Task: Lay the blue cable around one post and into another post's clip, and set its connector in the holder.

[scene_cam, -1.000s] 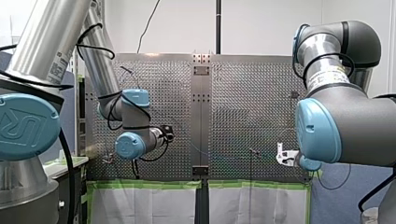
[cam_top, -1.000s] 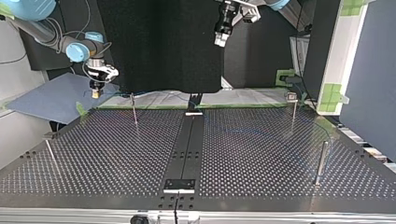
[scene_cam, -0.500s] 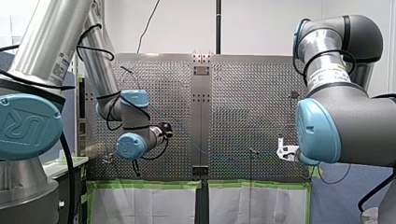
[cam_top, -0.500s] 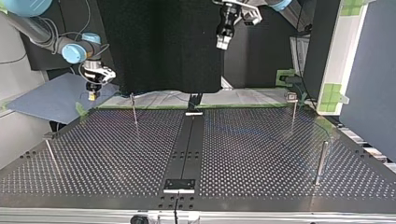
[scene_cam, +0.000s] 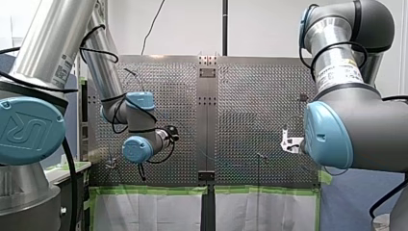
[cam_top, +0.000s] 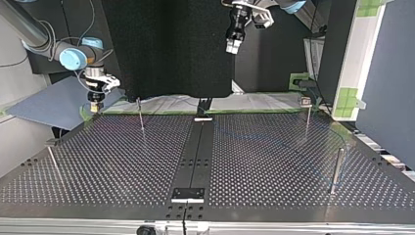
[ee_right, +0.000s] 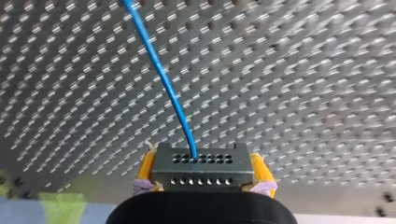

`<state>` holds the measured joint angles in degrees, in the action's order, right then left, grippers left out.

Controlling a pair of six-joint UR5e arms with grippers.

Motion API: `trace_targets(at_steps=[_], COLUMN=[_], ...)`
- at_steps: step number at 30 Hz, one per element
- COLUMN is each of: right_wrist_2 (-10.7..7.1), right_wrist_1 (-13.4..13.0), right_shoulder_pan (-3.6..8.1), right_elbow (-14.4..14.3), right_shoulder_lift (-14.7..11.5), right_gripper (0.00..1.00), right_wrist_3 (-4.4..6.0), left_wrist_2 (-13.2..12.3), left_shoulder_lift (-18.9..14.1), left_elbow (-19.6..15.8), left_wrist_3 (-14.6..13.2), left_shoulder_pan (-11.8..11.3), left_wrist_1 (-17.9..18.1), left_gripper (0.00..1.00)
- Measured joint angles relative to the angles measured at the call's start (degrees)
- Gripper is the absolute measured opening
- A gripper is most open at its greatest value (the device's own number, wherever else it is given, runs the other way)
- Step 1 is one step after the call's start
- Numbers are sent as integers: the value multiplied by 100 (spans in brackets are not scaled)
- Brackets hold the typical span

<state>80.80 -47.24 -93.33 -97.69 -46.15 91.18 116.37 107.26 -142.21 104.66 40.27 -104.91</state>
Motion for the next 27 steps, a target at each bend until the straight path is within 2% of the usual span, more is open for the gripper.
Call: trace_targets(at_steps=[5,11,18,27], right_wrist_2=[188,274,324,520], right_wrist_1=[108,345,627,951], right_shoulder_pan=[-175,-316,-456,-639], right_elbow=[-7,-9,-10,-5], right_shoulder_lift=[-244,-534,-858,-1260], right_gripper=[0,0,0,0], right_wrist_3=[73,101,59,-14], left_wrist_2=[6,-2,-5,-4], left_shoulder_lift=[0,0,0,0], left_elbow=[1,-2,-4,-5], left_wrist_3=[-14,-16,-16,-43], left_shoulder_pan=[-3,-4,-5,-5], left_wrist_1=[-71,-98,-131,-223], left_gripper=[100,100,100,100])
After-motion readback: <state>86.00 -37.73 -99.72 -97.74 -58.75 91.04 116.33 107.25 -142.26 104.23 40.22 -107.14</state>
